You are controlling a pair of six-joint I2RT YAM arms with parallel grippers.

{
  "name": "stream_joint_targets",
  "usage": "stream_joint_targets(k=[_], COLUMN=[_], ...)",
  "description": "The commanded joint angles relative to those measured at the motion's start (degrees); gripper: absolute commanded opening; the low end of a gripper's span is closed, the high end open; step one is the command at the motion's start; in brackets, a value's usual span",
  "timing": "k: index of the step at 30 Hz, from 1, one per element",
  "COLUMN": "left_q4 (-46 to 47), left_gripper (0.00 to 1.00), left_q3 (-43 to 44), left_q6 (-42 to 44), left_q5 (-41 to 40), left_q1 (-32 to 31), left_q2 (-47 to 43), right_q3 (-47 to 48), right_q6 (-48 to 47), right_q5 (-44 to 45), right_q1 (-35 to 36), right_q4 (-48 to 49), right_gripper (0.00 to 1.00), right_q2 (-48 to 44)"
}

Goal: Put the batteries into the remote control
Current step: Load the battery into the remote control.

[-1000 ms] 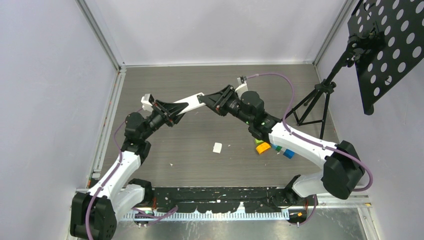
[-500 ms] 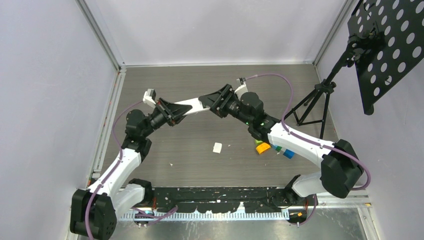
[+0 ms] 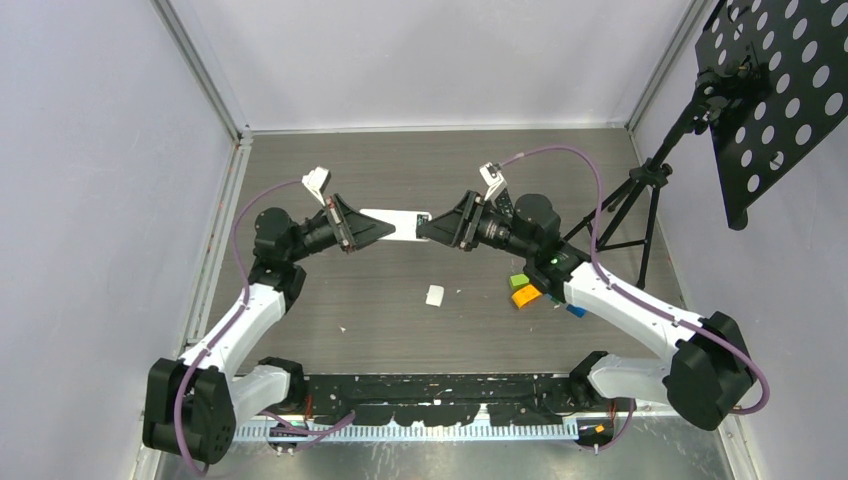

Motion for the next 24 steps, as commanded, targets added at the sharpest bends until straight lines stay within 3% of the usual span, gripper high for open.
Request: stream_joint_targets(k=[1, 8, 10, 11, 14, 16, 19, 24], left_q4=[4.80, 5.14, 5.13, 5.05, 2.20, 0.64, -2.28, -0.69], left_gripper=[0.00, 0.00, 0.00, 0.00, 0.00, 0.00, 0.00, 0.00], left_q3=[2.82, 3.33, 3.23, 3.14, 2.86, 1.62, -0.42, -1.97], left_q6=[1.46, 1.24, 1.31, 1.53, 4.06, 6.54, 10.52, 10.46], left_q5=[4.87, 6.48, 6.53, 6.43, 4.92, 2.90, -0.06, 1.79], left_q1=[-0.03, -0.03, -0.03, -0.03, -0.03, -0.04, -0.03, -0.03], left_q2=[0.07, 0.04, -0.31, -0.52, -1.50, -3.11, -5.57, -6.47], right_q3=[0.63, 0.77, 0.82, 0.82, 0.65, 0.08, -0.78, -0.62], right_q6=[-5.83, -4.69, -4.96, -5.11, -5.57, -5.94, -6.60, -7.51], right_q5=[-5.51, -5.93, -5.68, -5.68, -4.84, -3.40, -2.08, -5.67], right_q1=[-0.54, -0.73, -0.73, -0.73, -0.77, -0.94, -1.23, -1.28], right_q4=[0.12, 1.68, 1.59, 1.28, 0.61, -0.12, -1.19, -1.01], right_gripper=[0.41, 0.19, 0.17, 0.21, 0.52, 0.62, 0.68, 0.70], right_q2=[-3.00, -0.65, -0.24, -0.14, -0.92, -2.17, -4.04, -2.71])
